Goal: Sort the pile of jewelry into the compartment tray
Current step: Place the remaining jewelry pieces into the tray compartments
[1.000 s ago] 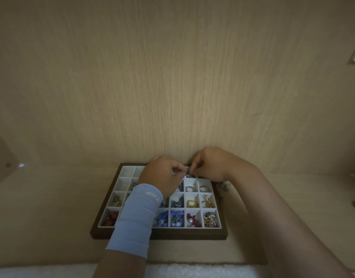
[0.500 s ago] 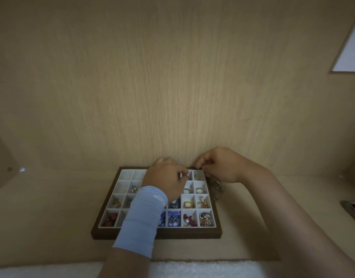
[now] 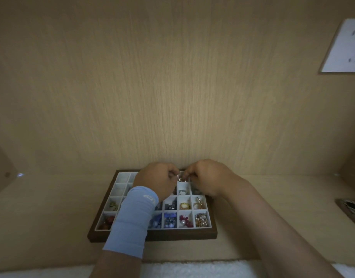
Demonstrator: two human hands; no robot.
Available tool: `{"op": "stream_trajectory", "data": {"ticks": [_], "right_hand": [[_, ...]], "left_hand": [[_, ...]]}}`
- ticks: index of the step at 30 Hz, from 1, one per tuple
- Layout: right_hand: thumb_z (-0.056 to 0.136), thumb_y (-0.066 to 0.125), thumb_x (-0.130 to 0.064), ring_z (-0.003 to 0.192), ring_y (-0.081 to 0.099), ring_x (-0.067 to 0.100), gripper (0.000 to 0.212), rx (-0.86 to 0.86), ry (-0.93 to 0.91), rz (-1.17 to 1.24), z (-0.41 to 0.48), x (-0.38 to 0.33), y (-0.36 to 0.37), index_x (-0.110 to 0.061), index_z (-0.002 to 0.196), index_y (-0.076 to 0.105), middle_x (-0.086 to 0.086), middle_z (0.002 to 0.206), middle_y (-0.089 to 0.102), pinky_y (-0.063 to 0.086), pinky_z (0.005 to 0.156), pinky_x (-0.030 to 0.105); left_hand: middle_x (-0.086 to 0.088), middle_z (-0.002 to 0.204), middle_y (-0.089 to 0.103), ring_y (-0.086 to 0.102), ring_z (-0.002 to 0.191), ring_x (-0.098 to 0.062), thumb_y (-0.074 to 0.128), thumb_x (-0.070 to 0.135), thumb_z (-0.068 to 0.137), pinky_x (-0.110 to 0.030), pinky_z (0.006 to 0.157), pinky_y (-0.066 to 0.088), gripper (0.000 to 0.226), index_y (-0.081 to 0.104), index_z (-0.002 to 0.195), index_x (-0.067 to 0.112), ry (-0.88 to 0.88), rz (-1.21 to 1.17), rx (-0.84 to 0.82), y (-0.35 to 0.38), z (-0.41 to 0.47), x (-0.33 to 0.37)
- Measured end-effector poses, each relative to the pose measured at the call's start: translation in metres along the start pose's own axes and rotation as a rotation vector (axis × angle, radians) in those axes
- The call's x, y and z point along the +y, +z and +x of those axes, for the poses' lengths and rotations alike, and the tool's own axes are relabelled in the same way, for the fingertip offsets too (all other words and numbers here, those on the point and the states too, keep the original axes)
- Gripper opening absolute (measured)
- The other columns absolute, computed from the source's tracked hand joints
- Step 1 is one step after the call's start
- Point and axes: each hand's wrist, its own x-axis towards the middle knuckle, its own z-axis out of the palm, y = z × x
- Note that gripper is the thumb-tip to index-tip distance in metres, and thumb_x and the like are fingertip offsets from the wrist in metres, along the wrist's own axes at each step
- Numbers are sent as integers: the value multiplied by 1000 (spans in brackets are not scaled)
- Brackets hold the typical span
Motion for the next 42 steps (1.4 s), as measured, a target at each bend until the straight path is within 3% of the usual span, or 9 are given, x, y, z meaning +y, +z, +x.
{"op": "stream_trajectory", "data": {"ticks": [3,6,11,15,20,23,29,34,42], "right_hand": [[99,49,-21,104,63,10,31,54,12,101,-5,5,-10,-35,115,70,-11,122,69,52,90,32],[97,54,-21,92,63,3,24,134,60,158,-16,19,-30,-34,106,72,-17,102,70,51,84,25],[88,68,-24,78,62,3,12,36,133,96,-40,42,-38,-33,88,75,-21,76,63,51,77,23],[81,75,-27,70,62,-2,5,-74,118,101,-46,37,-26,-29,84,78,-17,73,68,48,71,19],[69,83,-40,80,64,6,21,-90,141,-22,-40,31,-19,-33,88,79,-14,87,73,48,70,23],[71,81,-37,85,66,6,15,-87,127,-6,-38,33,-13,-34,87,79,-15,88,74,52,74,26],[84,73,-18,79,68,-3,14,-30,112,330,-43,50,-25,-29,85,81,-15,79,75,57,84,26],[86,74,-5,49,56,-9,11,70,100,616,-47,56,-37,-9,94,80,-15,58,67,40,51,6],[85,78,-14,59,56,13,6,184,102,910,-41,44,-28,-9,89,79,10,75,75,43,52,22]], "left_hand": [[15,108,69,61,97,-8,59,33,90,-30,87,51,20,70,107,35,21,-23,18,1,0,0],[13,106,64,57,99,-9,58,34,90,-34,89,51,17,69,103,36,75,-43,40,3,0,7],[12,103,60,53,100,-10,58,33,91,-34,90,48,15,69,101,37,229,-111,-26,18,-5,39],[9,105,58,51,104,-12,58,25,92,-31,91,45,17,72,99,32,302,-46,-60,30,-8,52],[13,99,56,50,104,-10,60,23,91,-29,92,44,17,73,98,31,272,-66,-67,29,-5,46],[15,96,56,51,101,-9,61,24,91,-32,93,45,15,72,96,32,263,-84,-73,29,-4,44],[20,95,61,55,94,-1,62,24,90,-26,89,48,16,71,98,36,223,-214,-79,29,-5,43],[11,90,73,66,87,0,68,23,88,-21,85,53,16,70,102,31,113,-564,-109,28,-6,46],[2,84,76,72,80,-8,77,18,82,-24,78,57,13,75,94,20,33,-769,-71,13,-5,46]]}}
